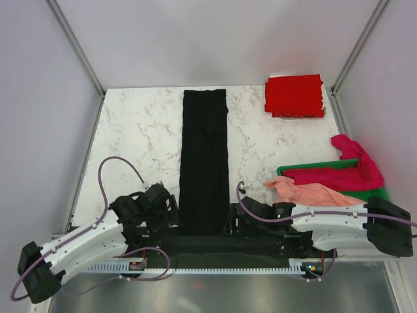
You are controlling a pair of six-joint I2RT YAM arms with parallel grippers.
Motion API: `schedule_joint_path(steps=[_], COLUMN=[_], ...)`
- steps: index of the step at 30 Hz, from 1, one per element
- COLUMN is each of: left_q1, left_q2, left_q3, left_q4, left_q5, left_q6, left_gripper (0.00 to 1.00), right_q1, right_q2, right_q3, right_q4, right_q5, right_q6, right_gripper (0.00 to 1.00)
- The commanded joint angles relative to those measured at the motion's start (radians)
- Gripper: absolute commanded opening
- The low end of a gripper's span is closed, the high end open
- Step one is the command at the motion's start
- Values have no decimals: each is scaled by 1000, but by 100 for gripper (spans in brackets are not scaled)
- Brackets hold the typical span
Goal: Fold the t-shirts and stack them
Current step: Fold the tshirt
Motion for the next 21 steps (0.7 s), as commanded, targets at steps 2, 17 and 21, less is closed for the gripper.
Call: schedule_joint_path(steps=[2,17,21], left_q1=[-23,-32,-35], left_q2=[-71,-16,11], left_q3=[-53,-130,-154], left_q4=[50,192,271], left_q5=[16,10,36], left_q6=[-122,-135,-132], left_gripper=[82,70,60], right_q1=[31,31,31], right_q2=[47,54,84], right_q3=[4,-58,-52], right_q4=[172,252,264], right_q5=[73,143,140], right_q6=[64,64,51], right_gripper=[70,50,49])
